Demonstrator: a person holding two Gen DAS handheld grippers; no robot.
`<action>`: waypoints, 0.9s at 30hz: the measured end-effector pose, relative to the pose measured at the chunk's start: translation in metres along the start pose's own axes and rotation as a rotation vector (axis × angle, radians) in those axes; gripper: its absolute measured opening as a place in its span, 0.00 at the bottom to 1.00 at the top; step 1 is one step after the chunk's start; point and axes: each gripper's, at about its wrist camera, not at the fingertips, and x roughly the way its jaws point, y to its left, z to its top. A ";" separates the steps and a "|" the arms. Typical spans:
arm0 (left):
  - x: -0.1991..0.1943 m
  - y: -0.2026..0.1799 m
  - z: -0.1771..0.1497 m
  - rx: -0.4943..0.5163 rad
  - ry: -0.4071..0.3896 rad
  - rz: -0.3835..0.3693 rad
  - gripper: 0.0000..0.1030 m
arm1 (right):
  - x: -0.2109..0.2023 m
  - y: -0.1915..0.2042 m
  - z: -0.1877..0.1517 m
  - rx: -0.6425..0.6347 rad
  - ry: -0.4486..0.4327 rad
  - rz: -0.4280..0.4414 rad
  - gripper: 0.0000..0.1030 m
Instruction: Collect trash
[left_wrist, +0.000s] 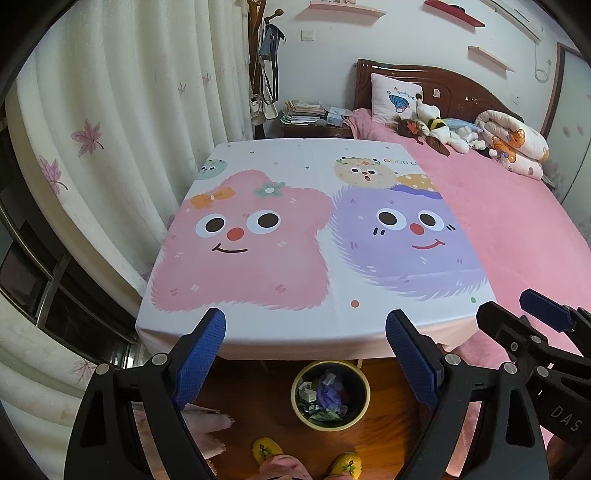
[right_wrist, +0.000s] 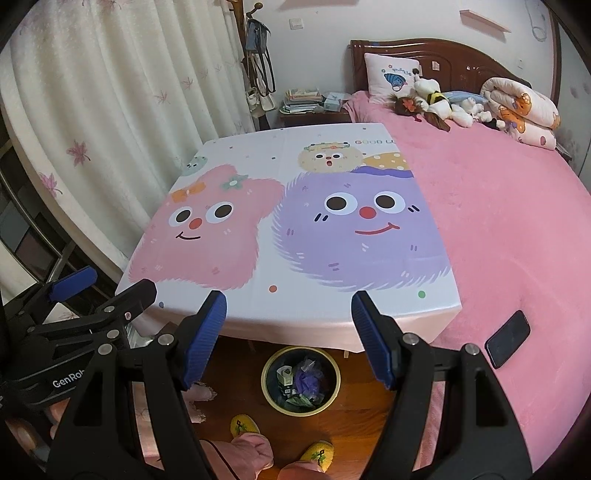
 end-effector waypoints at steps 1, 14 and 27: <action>0.000 0.001 0.000 0.000 -0.001 0.000 0.87 | 0.001 -0.001 0.000 0.000 0.001 -0.001 0.66; 0.001 0.000 0.001 -0.002 0.003 0.000 0.87 | 0.007 -0.004 -0.001 -0.002 0.009 0.000 0.66; 0.002 -0.001 0.002 -0.003 0.006 0.001 0.87 | 0.015 -0.012 -0.004 -0.004 0.019 0.001 0.66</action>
